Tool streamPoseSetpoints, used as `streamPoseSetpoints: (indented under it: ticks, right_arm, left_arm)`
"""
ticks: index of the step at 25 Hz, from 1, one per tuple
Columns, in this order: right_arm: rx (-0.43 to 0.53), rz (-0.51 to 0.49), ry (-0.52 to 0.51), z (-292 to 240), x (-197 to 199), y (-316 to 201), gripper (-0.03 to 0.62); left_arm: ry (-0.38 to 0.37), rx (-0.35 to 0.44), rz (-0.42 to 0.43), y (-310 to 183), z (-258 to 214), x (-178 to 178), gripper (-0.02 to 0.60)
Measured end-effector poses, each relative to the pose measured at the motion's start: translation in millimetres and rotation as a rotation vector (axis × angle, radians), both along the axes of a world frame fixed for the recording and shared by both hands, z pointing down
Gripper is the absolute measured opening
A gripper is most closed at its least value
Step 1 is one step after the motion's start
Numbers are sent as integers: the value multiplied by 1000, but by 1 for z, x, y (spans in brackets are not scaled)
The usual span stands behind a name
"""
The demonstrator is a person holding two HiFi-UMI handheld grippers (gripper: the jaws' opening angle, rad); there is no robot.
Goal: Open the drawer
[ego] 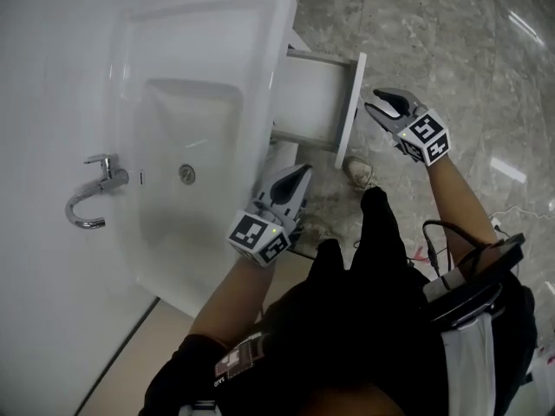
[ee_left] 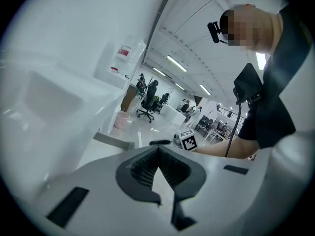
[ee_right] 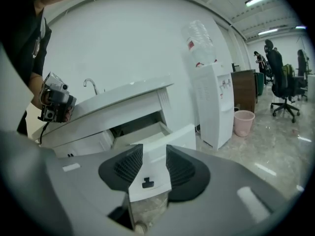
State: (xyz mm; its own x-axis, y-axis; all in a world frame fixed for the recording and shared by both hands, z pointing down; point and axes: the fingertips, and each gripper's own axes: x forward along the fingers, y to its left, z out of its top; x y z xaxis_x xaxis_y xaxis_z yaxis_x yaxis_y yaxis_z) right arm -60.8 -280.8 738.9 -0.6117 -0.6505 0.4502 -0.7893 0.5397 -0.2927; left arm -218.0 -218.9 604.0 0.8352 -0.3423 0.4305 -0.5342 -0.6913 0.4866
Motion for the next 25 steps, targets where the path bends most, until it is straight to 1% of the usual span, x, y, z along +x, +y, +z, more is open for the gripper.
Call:
streamPoseSetpoints:
  ticks: [5, 8, 11, 14, 17, 21, 25]
  right_arm:
    - [46, 23, 12, -77, 6, -21, 115]
    - [90, 11, 6, -129, 5, -40, 79]
    - [131, 3, 6, -182, -1, -56, 41]
    - [154, -18, 31, -229, -14, -66, 0]
    - [179, -45, 49, -275, -30, -78, 0]
    - [216, -92, 51, -337, -65, -87, 0]
    - [270, -159, 33, -407, -107, -110, 0]
  left_arm:
    - [33, 71, -19, -18, -61, -5, -5]
    - [47, 137, -43, -37, -98, -10, -5]
    - [57, 199, -81, -56, -141, -23, -5]
    - [47, 260, -123, -73, -183, -43, -5]
    - [46, 318, -169, -89, -226, -66, -5]
    - [40, 380, -233, -98, -279, -106, -5]
    - [25, 454, -333, -104, -333, -150, -5]
